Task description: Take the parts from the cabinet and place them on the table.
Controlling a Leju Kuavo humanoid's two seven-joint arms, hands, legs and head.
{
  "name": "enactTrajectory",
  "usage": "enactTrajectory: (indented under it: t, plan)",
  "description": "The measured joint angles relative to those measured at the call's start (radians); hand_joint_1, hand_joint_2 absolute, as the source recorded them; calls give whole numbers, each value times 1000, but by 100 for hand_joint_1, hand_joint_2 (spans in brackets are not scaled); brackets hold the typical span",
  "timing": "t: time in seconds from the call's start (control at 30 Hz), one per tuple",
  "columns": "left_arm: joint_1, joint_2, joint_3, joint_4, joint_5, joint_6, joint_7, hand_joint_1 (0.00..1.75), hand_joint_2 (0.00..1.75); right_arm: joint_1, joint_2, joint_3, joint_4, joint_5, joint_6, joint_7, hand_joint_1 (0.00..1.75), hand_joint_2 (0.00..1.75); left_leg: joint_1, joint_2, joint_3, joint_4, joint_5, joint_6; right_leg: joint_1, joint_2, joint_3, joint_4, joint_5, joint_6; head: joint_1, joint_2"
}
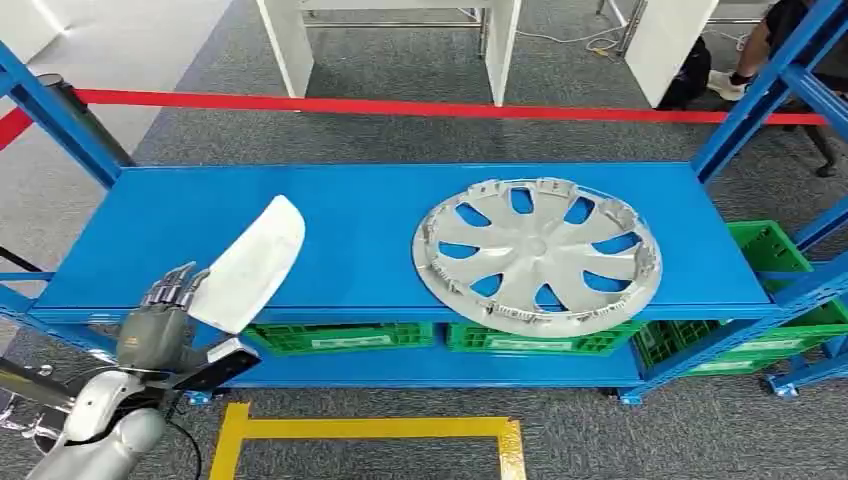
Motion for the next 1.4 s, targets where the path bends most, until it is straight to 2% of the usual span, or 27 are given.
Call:
enactTrajectory:
  t: [0.37,0.57,1.03,1.07,1.1,1.4]
  plan:
    - [-32,-5,-35,36,-8,-38,-8,0,175,-36,22,1,123,-22,45,1,0,0,0,0,0,0,0,0,0,0,0,0,0,0,1,0]
    - [-33,-5,-47,47,-6,-51,-6,0,175,-44,41,10,143,-38,69,-26,0,0,0,0,0,0,0,0,0,0,0,0,0,0,0,0]
    - [-33,-4,-58,61,-6,-52,-6,0,175,-52,51,19,160,-39,70,-28,0,0,0,0,0,0,0,0,0,0,0,0,0,0,1,0]
    - [-33,-4,-58,61,-6,-52,-6,82,175,-52,51,19,160,-39,70,-28,0,0,0,0,0,0,0,0,0,0,0,0,0,0,0,0]
    - [-33,-4,-59,62,-6,-52,-6,175,175,-52,52,19,160,-39,70,-28,0,0,0,0,0,0,0,0,0,0,0,0,0,0,0,0]
    - [-35,-4,-63,65,-6,-53,-6,175,175,-54,52,20,164,-44,72,-33,0,0,0,0,0,0,0,0,0,0,0,0,0,0,0,0]
